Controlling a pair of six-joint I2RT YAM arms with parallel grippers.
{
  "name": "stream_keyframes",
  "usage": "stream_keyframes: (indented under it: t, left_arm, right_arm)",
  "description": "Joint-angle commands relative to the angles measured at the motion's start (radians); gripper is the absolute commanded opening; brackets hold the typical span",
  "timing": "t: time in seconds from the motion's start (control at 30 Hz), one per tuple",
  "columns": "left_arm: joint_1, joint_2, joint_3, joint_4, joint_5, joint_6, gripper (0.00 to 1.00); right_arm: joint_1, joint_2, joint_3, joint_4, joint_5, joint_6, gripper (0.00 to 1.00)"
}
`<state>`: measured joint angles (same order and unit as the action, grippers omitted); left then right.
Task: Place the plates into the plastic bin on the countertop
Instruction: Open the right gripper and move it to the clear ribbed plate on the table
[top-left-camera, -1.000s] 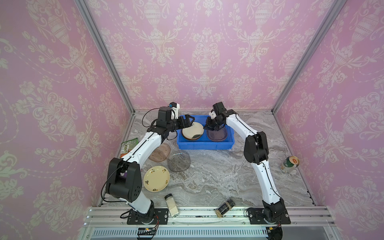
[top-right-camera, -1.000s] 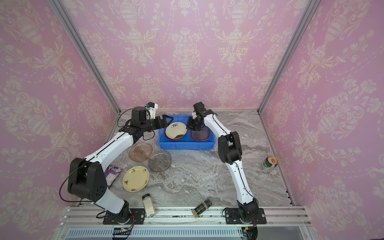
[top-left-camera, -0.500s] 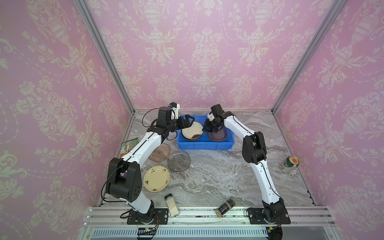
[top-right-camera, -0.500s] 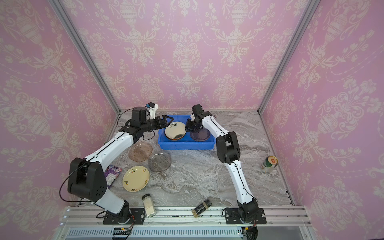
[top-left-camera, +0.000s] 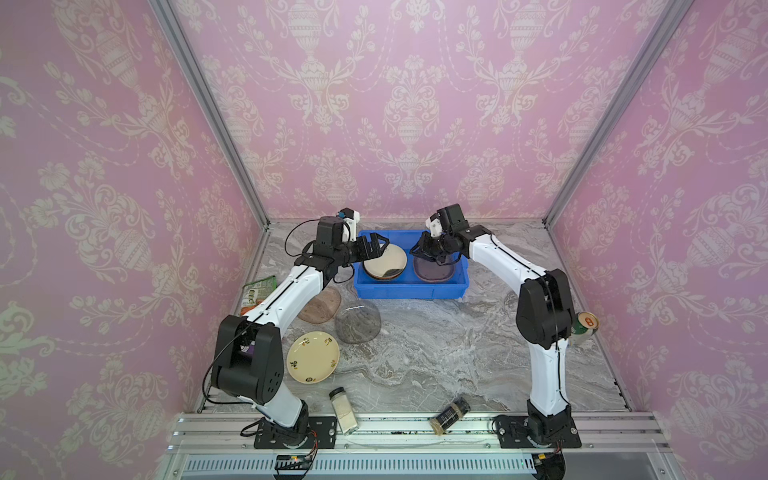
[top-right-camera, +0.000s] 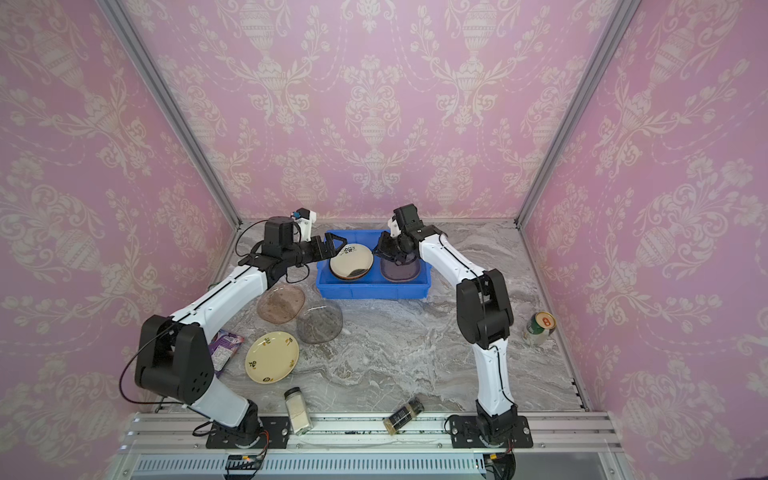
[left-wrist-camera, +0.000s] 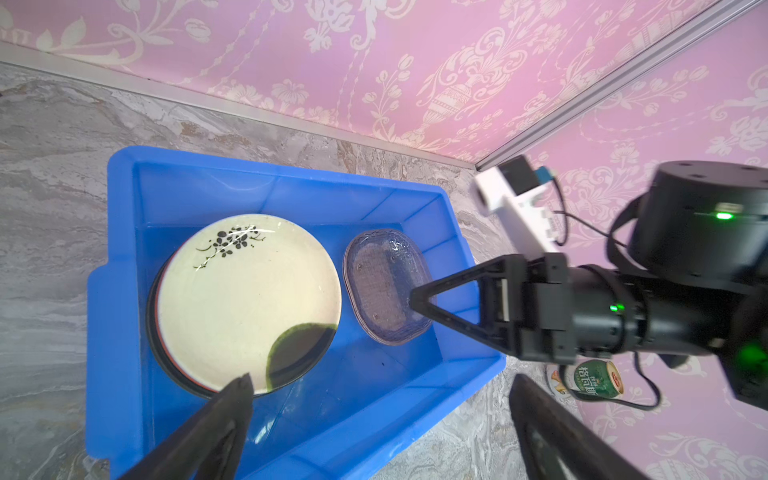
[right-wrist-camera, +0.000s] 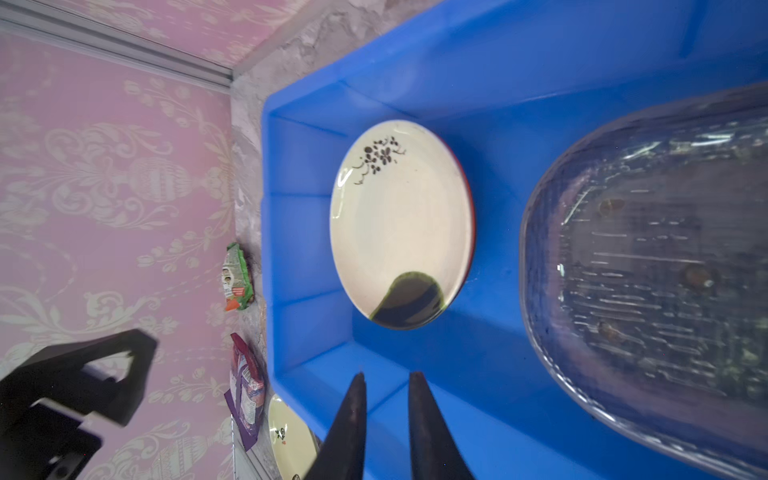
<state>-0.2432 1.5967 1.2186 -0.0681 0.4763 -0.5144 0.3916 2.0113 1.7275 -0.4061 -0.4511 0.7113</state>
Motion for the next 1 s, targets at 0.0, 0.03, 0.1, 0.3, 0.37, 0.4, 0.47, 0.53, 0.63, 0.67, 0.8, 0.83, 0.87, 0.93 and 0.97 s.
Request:
stream_keyframes:
  t: [0.0,0.03,0.1,0.3,0.37,0.4,0.47,0.53,0.63,0.67,0.8,0.83,0.87,0.93,0.97]
  left_arm:
    - [0.007,-0.045,-0.034,-0.003,-0.011,-0.016,0.98]
    - [0.008,-0.052,-0.044,0.000,-0.012,-0.019,0.98]
    - [0.007,-0.066,-0.059,0.007,-0.009,-0.029,0.98]
    - [0.006,-0.127,-0.128,0.021,-0.005,-0.040,0.98]
    - [0.006,-0.153,-0.161,0.033,-0.011,-0.044,0.98]
    - [0.005,-0.163,-0.177,0.041,-0.014,-0.049,0.98]
    - [0.005,-0.177,-0.190,0.039,-0.017,-0.056,0.98]
    - [0.004,-0.190,-0.206,0.046,-0.008,-0.058,0.97]
    - [0.004,-0.208,-0.228,0.048,-0.012,-0.045,0.98]
    - [0.004,-0.210,-0.231,0.046,-0.016,-0.040,0.97]
    - [0.004,-0.215,-0.234,0.045,-0.030,-0.026,0.97]
    - [0.003,-0.215,-0.233,0.047,-0.031,-0.023,0.97]
    - [0.003,-0.216,-0.233,0.047,-0.032,-0.021,0.97]
    - [0.004,-0.218,-0.230,0.047,-0.031,-0.020,0.97]
    - [0.003,-0.217,-0.228,0.044,-0.027,-0.019,0.97]
  right_arm:
    - [0.039,-0.138,-0.198,0.250,0.014,0.104,0.22]
    - [0.057,-0.175,-0.269,0.313,0.015,0.137,0.22]
    - [0.095,-0.234,-0.391,0.420,0.031,0.202,0.22]
    - [0.226,-0.343,-0.666,0.661,0.148,0.327,0.25]
    - [0.263,-0.355,-0.725,0.729,0.182,0.366,0.26]
    - [0.284,-0.363,-0.755,0.766,0.199,0.380,0.26]
    - [0.319,-0.368,-0.787,0.793,0.222,0.390,0.27]
    - [0.345,-0.361,-0.805,0.797,0.232,0.392,0.30]
    - [0.363,-0.333,-0.832,0.830,0.233,0.422,0.34]
    - [0.367,-0.320,-0.835,0.836,0.229,0.431,0.37]
    - [0.392,-0.268,-0.829,0.822,0.230,0.444,0.40]
    - [0.400,-0.255,-0.823,0.810,0.231,0.442,0.39]
    - [0.404,-0.245,-0.811,0.784,0.233,0.439,0.37]
    - [0.417,-0.225,-0.790,0.743,0.231,0.429,0.33]
    - [0.421,-0.219,-0.786,0.733,0.233,0.426,0.32]
